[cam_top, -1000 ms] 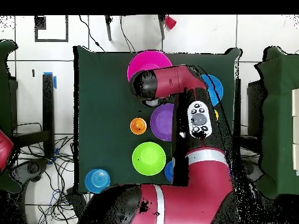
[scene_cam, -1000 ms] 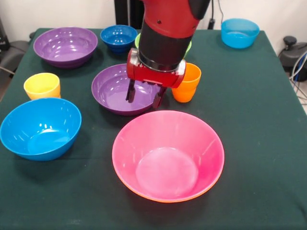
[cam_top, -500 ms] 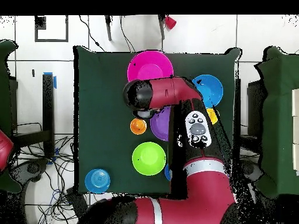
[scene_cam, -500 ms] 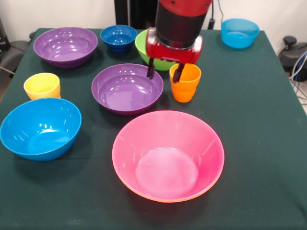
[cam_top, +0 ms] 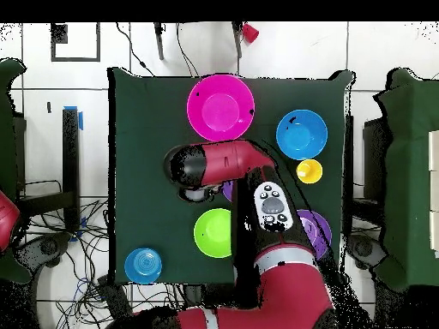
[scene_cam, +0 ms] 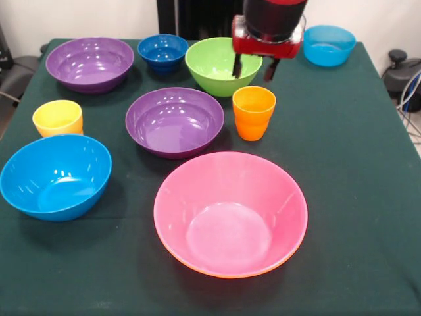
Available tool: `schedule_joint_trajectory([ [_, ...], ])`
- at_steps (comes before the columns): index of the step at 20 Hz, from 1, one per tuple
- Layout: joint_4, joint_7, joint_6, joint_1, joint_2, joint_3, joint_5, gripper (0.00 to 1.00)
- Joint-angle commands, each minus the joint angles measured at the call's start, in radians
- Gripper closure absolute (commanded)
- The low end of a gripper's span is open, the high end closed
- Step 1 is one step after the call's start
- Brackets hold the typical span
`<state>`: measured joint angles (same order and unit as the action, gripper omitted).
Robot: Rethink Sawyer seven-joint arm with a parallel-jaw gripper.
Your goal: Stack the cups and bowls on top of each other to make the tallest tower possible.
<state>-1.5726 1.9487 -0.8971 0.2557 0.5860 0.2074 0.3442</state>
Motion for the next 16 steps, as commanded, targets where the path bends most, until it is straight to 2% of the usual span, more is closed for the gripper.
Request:
schedule_joint_trajectory([
  [1, -0.222, 0.048, 0.083, -0.006, 0.056, 0.024, -0.011, 0.0],
  [3, -0.246, 0.031, 0.111, 0.012, 0.055, 0.019, 0.005, 0.0],
  [6, -0.219, 0.003, 0.172, 0.049, -0.036, 0.024, 0.037, 0.0],
  [8, -0.217, -0.004, 0.232, 0.072, -0.064, 0.028, 0.052, 0.0],
  [10, -0.237, -0.048, 0.262, 0.128, -0.081, 0.069, 0.03, 0.0],
  [13, -0.235, -0.013, 0.338, 0.116, -0.077, 0.045, 0.072, 0.0],
  [15, -0.232, -0.013, 0.34, 0.125, -0.092, 0.056, 0.058, 0.0],
  [16, -0.209, -0.014, 0.305, 0.113, -0.103, 0.046, 0.058, 0.0],
])
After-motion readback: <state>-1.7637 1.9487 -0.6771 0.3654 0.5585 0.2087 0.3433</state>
